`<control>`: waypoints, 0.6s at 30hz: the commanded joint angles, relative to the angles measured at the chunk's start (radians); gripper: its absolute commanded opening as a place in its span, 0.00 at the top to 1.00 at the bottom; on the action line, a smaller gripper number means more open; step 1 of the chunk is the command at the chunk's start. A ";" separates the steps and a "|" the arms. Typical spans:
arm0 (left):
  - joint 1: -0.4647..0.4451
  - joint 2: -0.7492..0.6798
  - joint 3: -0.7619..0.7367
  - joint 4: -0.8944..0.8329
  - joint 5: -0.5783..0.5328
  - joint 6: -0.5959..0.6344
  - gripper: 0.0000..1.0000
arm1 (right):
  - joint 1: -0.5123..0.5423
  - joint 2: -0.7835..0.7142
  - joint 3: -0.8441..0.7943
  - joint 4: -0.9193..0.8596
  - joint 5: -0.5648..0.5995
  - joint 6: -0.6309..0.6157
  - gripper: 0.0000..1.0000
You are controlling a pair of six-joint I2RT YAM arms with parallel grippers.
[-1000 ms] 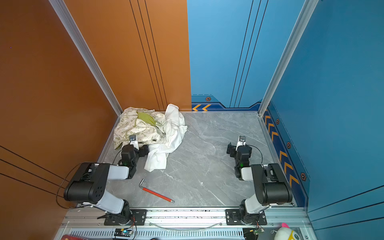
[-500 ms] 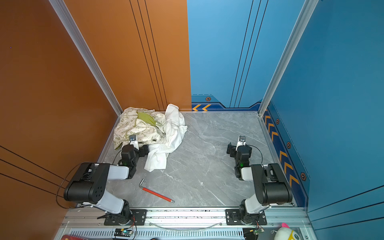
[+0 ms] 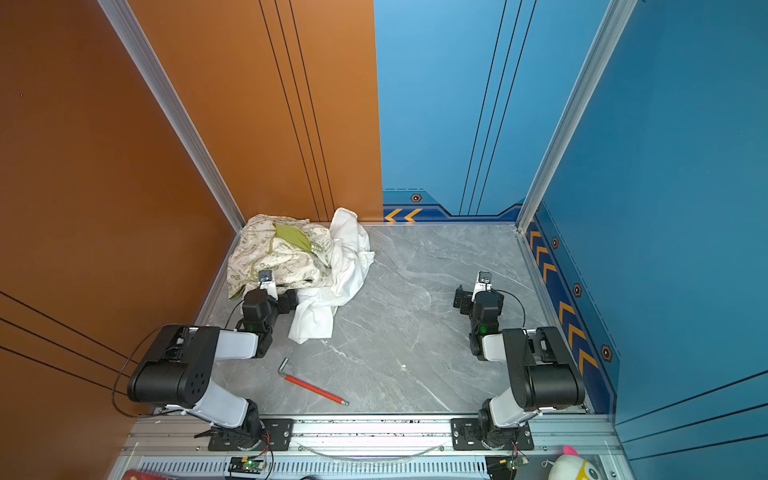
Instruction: Pick out a specific cloth from the pile
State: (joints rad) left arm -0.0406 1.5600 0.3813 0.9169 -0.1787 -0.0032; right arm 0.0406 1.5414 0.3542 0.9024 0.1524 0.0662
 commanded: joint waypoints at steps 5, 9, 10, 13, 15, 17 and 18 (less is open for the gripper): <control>0.005 0.006 -0.001 0.011 0.013 0.013 0.02 | -0.008 0.005 0.019 0.004 -0.021 -0.010 0.00; 0.005 0.006 -0.001 0.011 0.013 0.012 0.02 | -0.008 0.005 0.022 0.002 -0.021 -0.010 0.00; 0.005 0.006 -0.002 0.010 0.013 0.012 0.02 | -0.008 0.005 0.021 0.002 -0.021 -0.010 0.00; -0.004 0.000 -0.007 0.014 -0.009 0.015 0.02 | -0.006 0.005 0.020 0.005 -0.018 -0.009 0.00; -0.034 -0.024 -0.007 0.006 -0.084 0.031 0.02 | -0.002 0.003 0.021 0.000 -0.017 -0.015 0.00; -0.057 -0.067 -0.023 0.003 -0.129 0.046 0.02 | 0.013 -0.012 0.013 0.006 -0.021 -0.040 0.00; -0.070 -0.100 -0.033 -0.006 -0.143 0.056 0.02 | 0.023 -0.028 0.005 0.009 -0.035 -0.057 0.00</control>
State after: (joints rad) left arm -0.0818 1.5333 0.3714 0.9100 -0.2447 0.0135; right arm 0.0463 1.5410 0.3550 0.9020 0.1490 0.0509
